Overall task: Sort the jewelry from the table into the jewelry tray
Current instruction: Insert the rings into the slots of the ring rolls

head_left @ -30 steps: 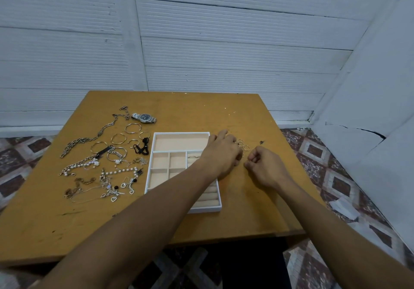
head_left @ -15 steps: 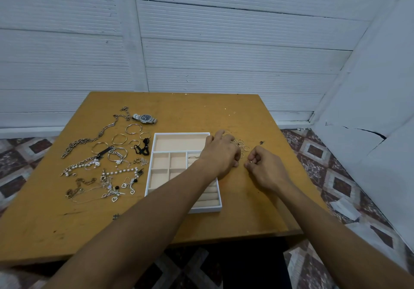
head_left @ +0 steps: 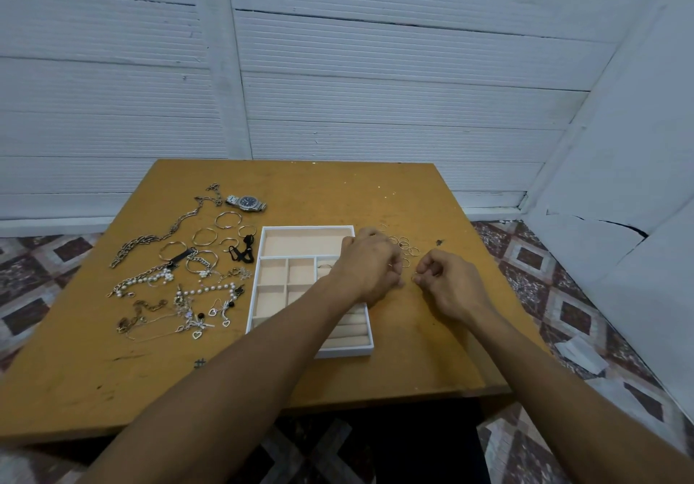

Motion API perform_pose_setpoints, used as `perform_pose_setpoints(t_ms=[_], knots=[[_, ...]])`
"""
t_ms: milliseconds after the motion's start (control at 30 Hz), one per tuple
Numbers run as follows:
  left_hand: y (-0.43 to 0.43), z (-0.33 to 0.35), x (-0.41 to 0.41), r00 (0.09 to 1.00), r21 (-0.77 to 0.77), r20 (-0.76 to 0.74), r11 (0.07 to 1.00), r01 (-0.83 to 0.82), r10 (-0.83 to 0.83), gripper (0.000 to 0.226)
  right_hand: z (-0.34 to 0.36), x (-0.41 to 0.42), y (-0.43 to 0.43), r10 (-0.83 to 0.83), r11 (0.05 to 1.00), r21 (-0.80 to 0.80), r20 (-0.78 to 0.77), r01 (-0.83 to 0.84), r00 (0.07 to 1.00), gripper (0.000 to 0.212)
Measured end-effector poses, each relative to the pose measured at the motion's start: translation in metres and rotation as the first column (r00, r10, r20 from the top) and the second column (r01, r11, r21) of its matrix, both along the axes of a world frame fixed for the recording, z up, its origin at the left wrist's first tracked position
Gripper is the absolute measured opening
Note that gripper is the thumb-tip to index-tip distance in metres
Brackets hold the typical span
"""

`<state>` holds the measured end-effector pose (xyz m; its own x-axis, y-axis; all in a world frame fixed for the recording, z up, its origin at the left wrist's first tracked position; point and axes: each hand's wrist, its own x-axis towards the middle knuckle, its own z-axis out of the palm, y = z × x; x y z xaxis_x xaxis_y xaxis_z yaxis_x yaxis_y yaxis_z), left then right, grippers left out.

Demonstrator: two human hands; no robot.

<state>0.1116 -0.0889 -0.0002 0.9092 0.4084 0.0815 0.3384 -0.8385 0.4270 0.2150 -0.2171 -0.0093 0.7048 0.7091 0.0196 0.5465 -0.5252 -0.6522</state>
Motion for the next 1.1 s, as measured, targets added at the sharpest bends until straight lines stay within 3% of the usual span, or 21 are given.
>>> perform_pose_setpoints(t_ms=[133, 233, 467, 633, 1100], knots=[[0.008, 0.013, -0.02, 0.994, -0.097, 0.093, 0.994, -0.049, 0.058, 0.016, 0.004, -0.001, 0.003, 0.01, 1.0, 0.009, -0.035, -0.01, 0.999, 0.006], [0.024, 0.019, -0.044, 0.983, -0.159, 0.15, 0.984, -0.079, 0.103, 0.017, 0.009, -0.008, 0.009, 0.042, 0.999, 0.03, -0.071, -0.039, 0.997, 0.017], [0.053, 0.012, -0.091, 0.959, -0.184, 0.148, 0.959, -0.214, 0.242, 0.01, 0.018, -0.032, 0.036, 0.127, 0.984, 0.143, -0.121, -0.11, 0.984, 0.017], [0.053, 0.004, -0.099, 0.954, -0.213, 0.154, 0.951, -0.222, 0.257, 0.004, 0.017, -0.044, 0.053, 0.165, 0.976, 0.146, -0.018, -0.161, 0.986, 0.024], [0.047, -0.001, -0.091, 0.948, -0.037, 0.194, 0.967, -0.251, 0.253, 0.008, 0.002, -0.052, 0.062, 0.224, 0.959, 0.134, 0.185, -0.25, 0.957, 0.015]])
